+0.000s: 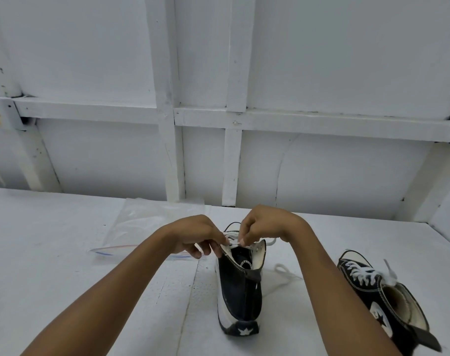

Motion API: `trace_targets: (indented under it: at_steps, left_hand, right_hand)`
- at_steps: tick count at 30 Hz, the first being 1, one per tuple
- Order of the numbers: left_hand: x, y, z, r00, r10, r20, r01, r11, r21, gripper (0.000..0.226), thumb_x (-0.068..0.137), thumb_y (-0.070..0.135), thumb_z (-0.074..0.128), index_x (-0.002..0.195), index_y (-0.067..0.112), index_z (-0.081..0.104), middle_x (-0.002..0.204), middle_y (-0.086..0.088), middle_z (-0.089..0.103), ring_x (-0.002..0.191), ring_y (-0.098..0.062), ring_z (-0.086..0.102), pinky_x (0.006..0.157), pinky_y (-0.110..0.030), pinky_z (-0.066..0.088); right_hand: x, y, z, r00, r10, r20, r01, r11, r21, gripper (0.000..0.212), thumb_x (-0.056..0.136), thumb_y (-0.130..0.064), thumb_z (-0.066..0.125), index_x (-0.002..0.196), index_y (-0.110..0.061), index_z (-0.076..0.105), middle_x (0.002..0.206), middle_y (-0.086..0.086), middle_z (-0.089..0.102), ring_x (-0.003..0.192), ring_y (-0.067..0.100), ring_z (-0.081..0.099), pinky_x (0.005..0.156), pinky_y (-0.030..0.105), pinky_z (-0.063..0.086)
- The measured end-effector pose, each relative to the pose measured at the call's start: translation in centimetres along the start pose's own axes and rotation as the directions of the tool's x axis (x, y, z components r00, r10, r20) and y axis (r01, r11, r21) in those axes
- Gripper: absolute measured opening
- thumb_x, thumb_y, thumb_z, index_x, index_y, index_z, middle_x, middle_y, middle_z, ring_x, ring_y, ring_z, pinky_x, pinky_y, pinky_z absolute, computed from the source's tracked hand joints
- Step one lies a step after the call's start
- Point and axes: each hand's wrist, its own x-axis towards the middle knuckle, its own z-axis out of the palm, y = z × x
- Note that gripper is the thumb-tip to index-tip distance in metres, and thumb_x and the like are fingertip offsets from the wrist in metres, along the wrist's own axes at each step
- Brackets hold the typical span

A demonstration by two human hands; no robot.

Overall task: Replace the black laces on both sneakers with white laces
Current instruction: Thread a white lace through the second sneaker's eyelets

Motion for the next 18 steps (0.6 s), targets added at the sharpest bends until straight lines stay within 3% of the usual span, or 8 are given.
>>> trace_targets:
  at_steps: [2, 6, 9, 13, 18]
  left_hand:
    - [0.04, -0.10, 0.15, 1.000, -0.002, -0.004, 0.002, 1.000, -0.003, 0.021, 0.090, 0.021, 0.068, 0.094, 0.003, 0.077, 0.080, -0.007, 0.074, 0.059, -0.012, 0.053, 0.052, -0.022, 0.044]
    - [0.05, -0.26, 0.25, 1.000, 0.004, 0.000, -0.004, 1.000, -0.023, 0.022, 0.092, 0.021, 0.065, 0.095, 0.003, 0.077, 0.081, -0.007, 0.074, 0.059, -0.012, 0.053, 0.052, -0.022, 0.044]
    - [-0.02, -0.35, 0.30, 1.000, 0.007, -0.004, -0.007, 0.999, -0.037, 0.022, 0.093, 0.021, 0.064, 0.094, 0.003, 0.077, 0.079, -0.005, 0.074, 0.059, -0.012, 0.053, 0.052, -0.022, 0.044]
    - [0.07, -0.63, 0.48, 0.999, 0.007, -0.031, -0.009, 0.998, -0.060, 0.024, 0.096, 0.019, 0.060, 0.097, 0.000, 0.075, 0.079, -0.005, 0.075, 0.061, -0.014, 0.055, 0.053, -0.023, 0.046]
    - [0.00, -0.78, 0.53, 0.999, 0.028, -0.018, -0.028, 0.999, -0.027, 0.026, 0.096, 0.013, 0.053, 0.100, 0.000, 0.074, 0.092, -0.010, 0.076, 0.063, -0.014, 0.056, 0.055, -0.023, 0.047]
  right_hand:
    - [0.10, -0.35, 0.31, 1.000, 0.016, 0.003, -0.016, 1.000, -0.018, 0.013, 0.078, -0.007, 0.074, 0.072, -0.019, 0.075, 0.066, -0.009, 0.067, 0.062, 0.004, 0.055, 0.069, 0.024, 0.044]
    - [0.29, -0.63, 0.79, 1.000, 0.014, 0.003, -0.013, 0.999, -0.043, 0.019, 0.075, -0.004, 0.073, 0.066, -0.020, 0.072, 0.082, 0.002, 0.075, 0.073, 0.008, 0.059, 0.075, 0.030, 0.048]
    - [0.24, -0.76, 0.92, 1.000, 0.014, -0.002, -0.014, 0.998, -0.055, 0.021, 0.077, -0.002, 0.071, 0.066, -0.020, 0.072, 0.077, -0.003, 0.072, 0.072, 0.006, 0.059, 0.073, 0.026, 0.048]
    - [0.01, -0.94, 0.99, 1.000, 0.019, -0.018, -0.020, 0.997, -0.072, 0.017, 0.078, -0.002, 0.070, 0.071, -0.017, 0.072, 0.076, -0.003, 0.069, 0.071, 0.006, 0.059, 0.067, 0.022, 0.047]
    - [-0.20, -0.94, 1.10, 0.999, 0.025, -0.020, -0.026, 0.995, -0.092, 0.013, 0.082, -0.004, 0.066, 0.080, -0.015, 0.073, 0.069, -0.007, 0.064, 0.060, 0.003, 0.053, 0.043, 0.011, 0.037]
